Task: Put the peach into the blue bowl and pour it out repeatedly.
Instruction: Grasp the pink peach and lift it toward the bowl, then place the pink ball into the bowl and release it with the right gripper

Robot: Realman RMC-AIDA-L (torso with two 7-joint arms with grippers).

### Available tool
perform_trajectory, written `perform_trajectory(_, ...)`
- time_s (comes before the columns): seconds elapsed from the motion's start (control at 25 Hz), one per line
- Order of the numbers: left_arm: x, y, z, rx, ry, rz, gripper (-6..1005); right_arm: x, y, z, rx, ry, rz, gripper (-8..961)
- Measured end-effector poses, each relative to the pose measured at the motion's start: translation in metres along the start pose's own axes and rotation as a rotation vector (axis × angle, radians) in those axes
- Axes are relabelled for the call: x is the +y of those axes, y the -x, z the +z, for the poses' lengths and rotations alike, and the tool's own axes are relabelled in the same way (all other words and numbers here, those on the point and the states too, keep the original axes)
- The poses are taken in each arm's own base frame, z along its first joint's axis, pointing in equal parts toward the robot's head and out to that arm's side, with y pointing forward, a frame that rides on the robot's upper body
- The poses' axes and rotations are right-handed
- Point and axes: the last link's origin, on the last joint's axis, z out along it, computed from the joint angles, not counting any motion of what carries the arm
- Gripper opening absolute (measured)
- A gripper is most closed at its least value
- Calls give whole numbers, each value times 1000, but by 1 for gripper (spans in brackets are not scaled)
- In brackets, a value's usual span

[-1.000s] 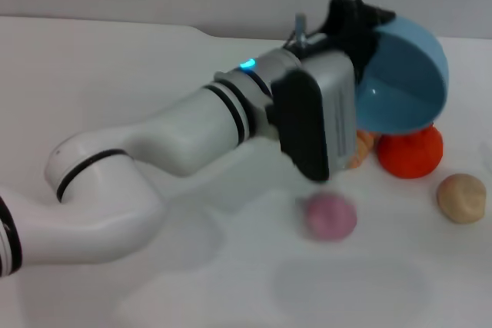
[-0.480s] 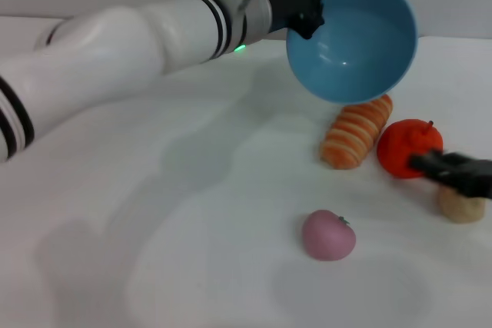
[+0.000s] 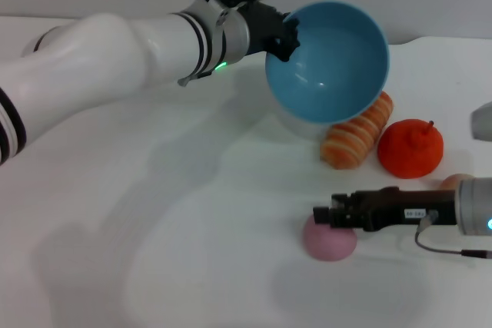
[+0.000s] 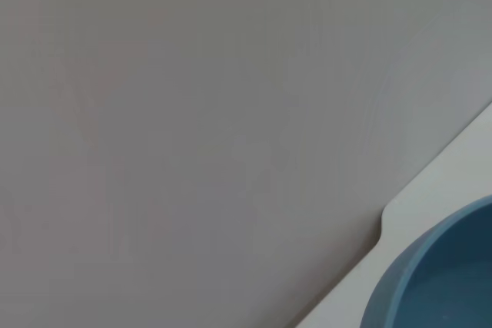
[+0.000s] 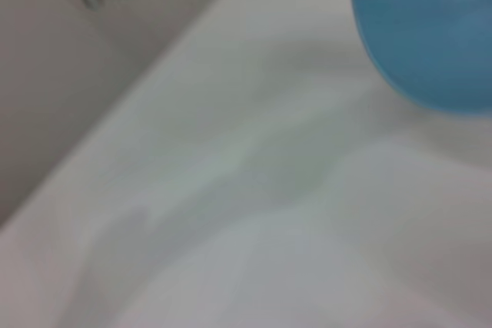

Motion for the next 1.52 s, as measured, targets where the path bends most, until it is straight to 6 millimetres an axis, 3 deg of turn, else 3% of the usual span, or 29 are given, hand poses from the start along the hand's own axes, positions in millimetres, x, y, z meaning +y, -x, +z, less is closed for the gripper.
perform_trajectory(0.6, 3, 22, -4, -41, 3, -25, -1, 3, -7, 9, 94, -6, 16, 654)
perform_trajectory(0.8, 4, 23, -4, -46, 7, -27, 0, 3, -4, 6, 80, -2, 13, 434)
perform_trajectory(1.04, 5, 26, -5, -60, 20, -28, 0, 4, 5, -1, 48, 10, -18, 239)
perform_trajectory(1.16, 5, 30, -6, -82, 42, -43, 0, 7, 21, -14, -22, 32, -55, 200)
perform_trajectory(1.24, 1, 32, -8, -121, 74, -79, 0, 13, 40, -34, -111, 47, -118, 180)
perform_trajectory(1.52, -1, 36, -14, -221, 113, -92, 0, 29, 66, -58, -192, 67, -243, 135)
